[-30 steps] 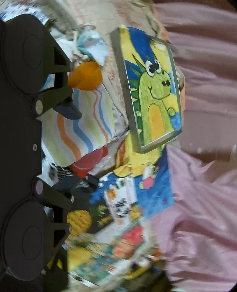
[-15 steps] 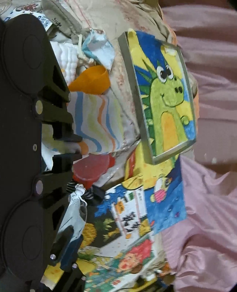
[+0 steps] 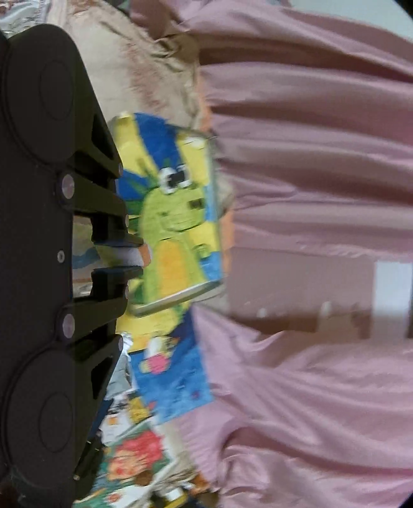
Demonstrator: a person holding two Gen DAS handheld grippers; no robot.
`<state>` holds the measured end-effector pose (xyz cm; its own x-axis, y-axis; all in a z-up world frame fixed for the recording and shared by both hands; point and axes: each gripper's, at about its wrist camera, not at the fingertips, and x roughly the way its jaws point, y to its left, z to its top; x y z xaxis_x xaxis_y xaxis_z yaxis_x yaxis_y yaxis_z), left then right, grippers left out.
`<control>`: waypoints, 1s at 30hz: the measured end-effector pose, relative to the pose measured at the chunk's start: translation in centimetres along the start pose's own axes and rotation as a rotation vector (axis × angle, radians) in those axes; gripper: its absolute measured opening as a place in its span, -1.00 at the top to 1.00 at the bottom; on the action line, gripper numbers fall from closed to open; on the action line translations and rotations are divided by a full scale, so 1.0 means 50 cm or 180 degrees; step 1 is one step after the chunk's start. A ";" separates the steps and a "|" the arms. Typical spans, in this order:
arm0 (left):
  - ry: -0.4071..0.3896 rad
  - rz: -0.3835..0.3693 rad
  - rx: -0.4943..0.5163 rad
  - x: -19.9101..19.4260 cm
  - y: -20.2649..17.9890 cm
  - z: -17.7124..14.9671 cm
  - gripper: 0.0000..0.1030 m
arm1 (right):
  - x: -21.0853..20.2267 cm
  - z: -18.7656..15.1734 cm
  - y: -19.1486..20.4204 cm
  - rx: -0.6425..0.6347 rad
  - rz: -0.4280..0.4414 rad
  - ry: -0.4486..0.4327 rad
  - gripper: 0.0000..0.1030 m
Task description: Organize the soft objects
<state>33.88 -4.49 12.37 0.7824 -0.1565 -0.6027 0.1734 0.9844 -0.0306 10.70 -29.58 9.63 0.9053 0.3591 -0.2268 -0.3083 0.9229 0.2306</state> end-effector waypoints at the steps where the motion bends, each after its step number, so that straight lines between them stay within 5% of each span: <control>1: -0.0074 0.0030 -0.0039 0.009 -0.002 0.016 0.76 | 0.019 0.006 -0.023 0.0110 0.0008 -0.0004 0.92; 8: -0.0490 0.0218 -0.0300 0.123 -0.031 0.104 0.75 | 0.174 0.012 -0.154 0.1075 0.0133 0.0178 0.92; 13: -0.0547 0.0311 -0.0610 0.233 -0.038 0.121 0.75 | 0.265 -0.011 -0.204 0.1419 0.0109 0.0283 0.92; 26: 0.0047 0.0576 -0.0968 0.408 0.006 0.015 0.73 | 0.431 -0.063 -0.189 0.1143 -0.0089 0.0693 0.90; 30: 0.0332 0.0697 -0.0946 0.428 0.014 0.000 0.66 | 0.440 -0.065 -0.172 0.0965 -0.0127 0.0770 0.64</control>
<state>50.74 -7.16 -0.55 0.7139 0.0539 -0.6981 -0.1841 0.9764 -0.1128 32.34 -29.17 -0.40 0.8087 0.3795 -0.4494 -0.1412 0.8669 0.4781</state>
